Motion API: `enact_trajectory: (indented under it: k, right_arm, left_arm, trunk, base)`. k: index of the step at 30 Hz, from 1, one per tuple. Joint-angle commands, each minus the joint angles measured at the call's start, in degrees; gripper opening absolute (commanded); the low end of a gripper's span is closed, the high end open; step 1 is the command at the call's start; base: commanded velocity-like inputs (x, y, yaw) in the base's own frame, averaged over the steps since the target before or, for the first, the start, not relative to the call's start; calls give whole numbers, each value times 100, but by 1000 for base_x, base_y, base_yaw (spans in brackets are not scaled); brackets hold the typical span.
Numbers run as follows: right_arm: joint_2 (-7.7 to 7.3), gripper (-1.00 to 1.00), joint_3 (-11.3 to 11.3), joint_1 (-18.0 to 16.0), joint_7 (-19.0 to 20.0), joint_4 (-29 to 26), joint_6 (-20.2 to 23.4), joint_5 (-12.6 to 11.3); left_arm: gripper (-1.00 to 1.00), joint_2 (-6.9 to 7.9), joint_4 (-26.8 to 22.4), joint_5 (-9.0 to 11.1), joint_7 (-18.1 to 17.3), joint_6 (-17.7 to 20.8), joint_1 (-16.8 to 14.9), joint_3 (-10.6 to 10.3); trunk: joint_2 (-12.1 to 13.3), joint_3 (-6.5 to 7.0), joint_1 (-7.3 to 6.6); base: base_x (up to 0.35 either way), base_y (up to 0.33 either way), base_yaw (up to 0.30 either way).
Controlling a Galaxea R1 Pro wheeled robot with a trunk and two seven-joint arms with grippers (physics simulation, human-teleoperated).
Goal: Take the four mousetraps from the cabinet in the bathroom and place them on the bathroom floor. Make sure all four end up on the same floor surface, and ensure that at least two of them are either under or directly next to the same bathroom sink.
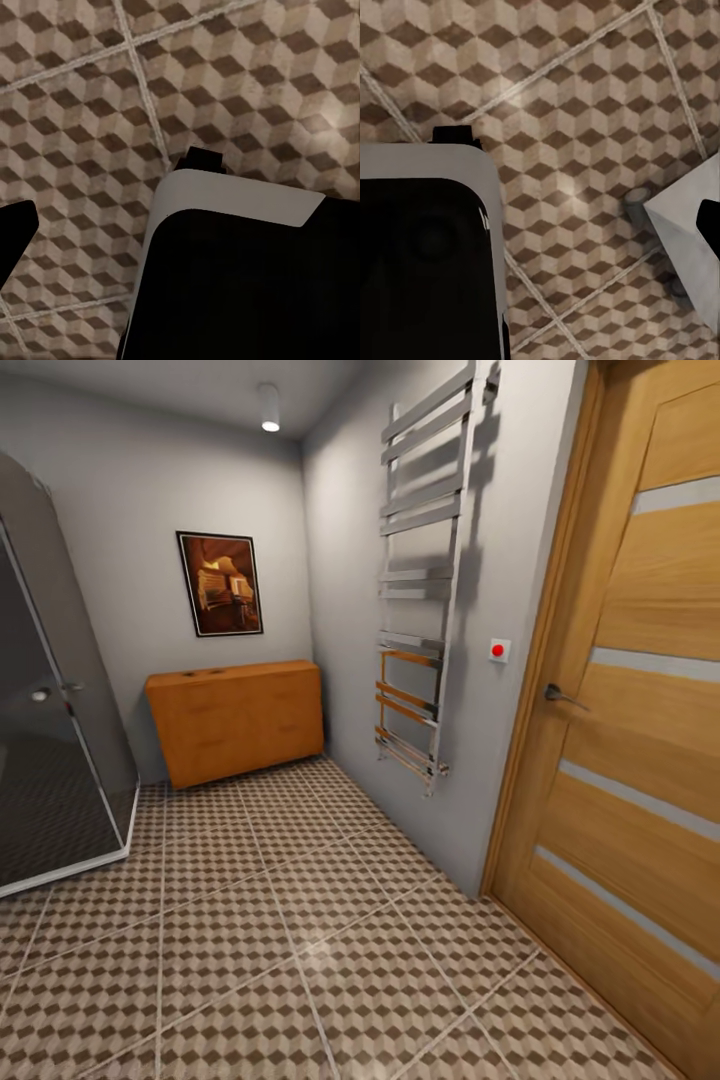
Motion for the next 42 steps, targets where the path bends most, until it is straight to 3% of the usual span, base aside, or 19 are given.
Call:
enact_trajectory:
  k: [1,42]
  right_arm:
    - [1,100,48,-6,-2,15,-37,-59]
    - [1,100,48,-6,-2,10,-37,-58]
  left_arm:
    - [100,-2,4,49,17,-14,-4,-36]
    - [100,-26,13,53,17,-5,-4,-52]
  trunk:
    - [-4,-6,0]
    - [-4,-6,0]
  base:
    - [0,0,300]
    - [0,0,300]
